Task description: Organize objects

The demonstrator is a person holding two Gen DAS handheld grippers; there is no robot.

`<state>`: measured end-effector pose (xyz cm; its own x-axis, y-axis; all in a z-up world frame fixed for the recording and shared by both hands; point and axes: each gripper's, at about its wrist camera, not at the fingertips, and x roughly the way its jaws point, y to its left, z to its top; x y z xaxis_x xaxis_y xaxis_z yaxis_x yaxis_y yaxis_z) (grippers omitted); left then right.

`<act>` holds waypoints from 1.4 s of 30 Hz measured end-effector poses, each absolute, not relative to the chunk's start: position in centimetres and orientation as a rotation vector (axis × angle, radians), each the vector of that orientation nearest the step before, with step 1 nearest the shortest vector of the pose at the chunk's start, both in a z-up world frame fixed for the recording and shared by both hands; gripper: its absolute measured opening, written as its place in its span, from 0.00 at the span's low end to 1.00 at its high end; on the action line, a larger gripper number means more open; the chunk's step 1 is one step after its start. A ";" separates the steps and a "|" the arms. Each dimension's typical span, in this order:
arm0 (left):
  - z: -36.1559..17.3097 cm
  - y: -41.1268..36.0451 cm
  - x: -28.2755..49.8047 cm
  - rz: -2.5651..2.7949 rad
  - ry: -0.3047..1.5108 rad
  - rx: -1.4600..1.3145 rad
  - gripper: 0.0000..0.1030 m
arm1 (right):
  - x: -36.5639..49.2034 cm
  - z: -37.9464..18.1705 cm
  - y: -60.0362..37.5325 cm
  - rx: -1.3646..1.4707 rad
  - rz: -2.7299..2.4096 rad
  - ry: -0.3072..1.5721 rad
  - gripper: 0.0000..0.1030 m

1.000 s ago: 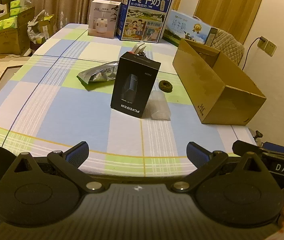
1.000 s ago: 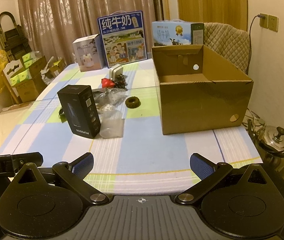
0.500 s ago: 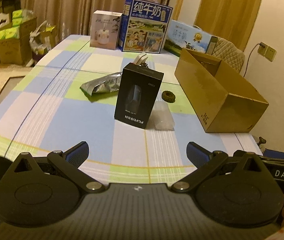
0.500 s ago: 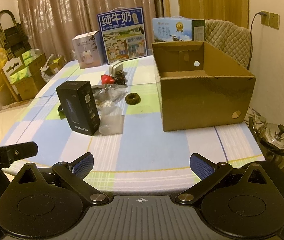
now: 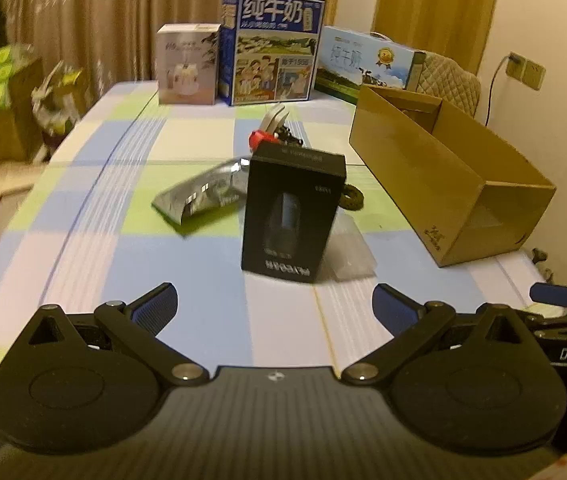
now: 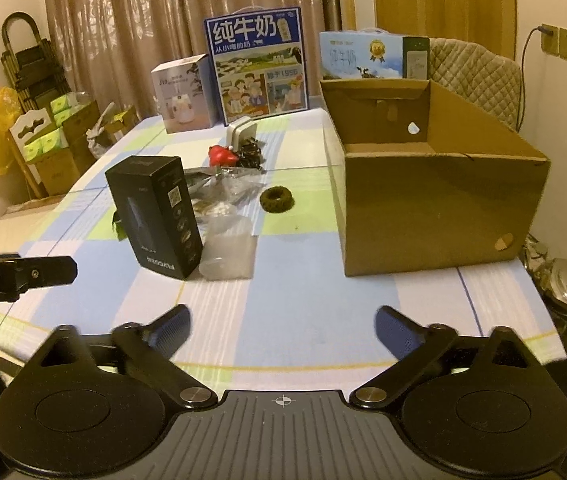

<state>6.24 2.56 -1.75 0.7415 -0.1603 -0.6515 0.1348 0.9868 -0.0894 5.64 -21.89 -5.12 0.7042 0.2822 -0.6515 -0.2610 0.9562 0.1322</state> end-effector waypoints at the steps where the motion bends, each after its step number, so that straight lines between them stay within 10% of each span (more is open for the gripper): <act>1: -1.8 2.6 6.8 -0.092 0.708 -0.051 0.99 | 6.0 -5.3 -21.8 0.030 0.306 0.734 0.84; 21: -6.5 0.3 16.2 -0.179 0.644 0.065 0.99 | 12.3 -10.0 -20.4 0.025 0.336 0.804 0.83; 27: -7.1 0.1 17.2 -0.178 0.629 0.089 0.73 | 13.0 -10.8 -19.8 0.023 0.358 0.814 0.83; 42: -5.5 4.5 17.0 -0.065 0.600 0.027 0.73 | 16.1 -10.6 -14.3 -0.046 0.413 0.729 0.83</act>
